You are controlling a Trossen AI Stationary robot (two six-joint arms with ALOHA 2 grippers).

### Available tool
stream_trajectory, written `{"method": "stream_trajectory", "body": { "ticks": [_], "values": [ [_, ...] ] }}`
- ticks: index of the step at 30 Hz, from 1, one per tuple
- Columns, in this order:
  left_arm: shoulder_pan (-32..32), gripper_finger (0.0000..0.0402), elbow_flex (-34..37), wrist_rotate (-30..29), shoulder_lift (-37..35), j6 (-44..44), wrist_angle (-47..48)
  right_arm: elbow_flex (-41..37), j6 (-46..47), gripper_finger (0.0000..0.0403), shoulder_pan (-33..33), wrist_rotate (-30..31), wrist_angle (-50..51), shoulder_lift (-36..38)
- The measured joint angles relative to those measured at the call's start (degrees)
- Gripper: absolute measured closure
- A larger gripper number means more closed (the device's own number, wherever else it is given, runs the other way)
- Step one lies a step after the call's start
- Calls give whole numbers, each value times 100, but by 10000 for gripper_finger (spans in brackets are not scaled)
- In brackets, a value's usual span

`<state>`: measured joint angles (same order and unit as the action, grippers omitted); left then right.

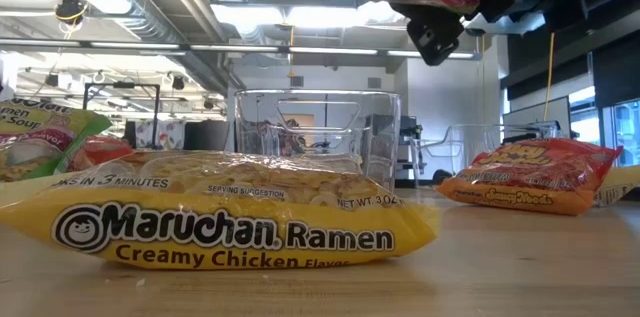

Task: Sort Maruchan noodles
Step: Put the green noodle pack into the middle transparent bin

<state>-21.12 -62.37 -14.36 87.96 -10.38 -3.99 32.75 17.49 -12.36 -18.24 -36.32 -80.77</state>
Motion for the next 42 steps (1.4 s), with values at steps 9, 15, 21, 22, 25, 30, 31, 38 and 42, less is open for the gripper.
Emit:
{"method": "stream_trajectory", "body": {
  "ticks": [9,15,21,22,25,30,31,38,42],
  "values": [
    [112,346,-4,-27,-69,1391,296,0,-394,312,5,168,139,-4],
    [241,276,-17,22,-223,2265,1075,0,-775,319,0,785,719,-2],
    [472,228,-3,18,-701,3062,1801,-2,-1252,324,-4,1878,1301,48],
    [536,222,-4,9,-757,3123,1772,-2,-1324,326,-7,2014,1308,51],
    [700,211,-4,-20,-868,3238,1708,0,-1438,325,-5,2163,1289,52],
    [794,210,-4,-633,-857,3080,1375,-1,-1431,318,-54,2178,1202,52],
    [793,211,-4,-747,-859,3081,1287,-2,-1433,319,-89,2197,1158,52],
    [690,211,-4,-918,-859,2641,583,128,-1480,319,-284,2293,1296,260],
    [633,211,-4,-877,-857,2370,109,149,-1494,318,-258,2427,1412,348]
  ]
}}
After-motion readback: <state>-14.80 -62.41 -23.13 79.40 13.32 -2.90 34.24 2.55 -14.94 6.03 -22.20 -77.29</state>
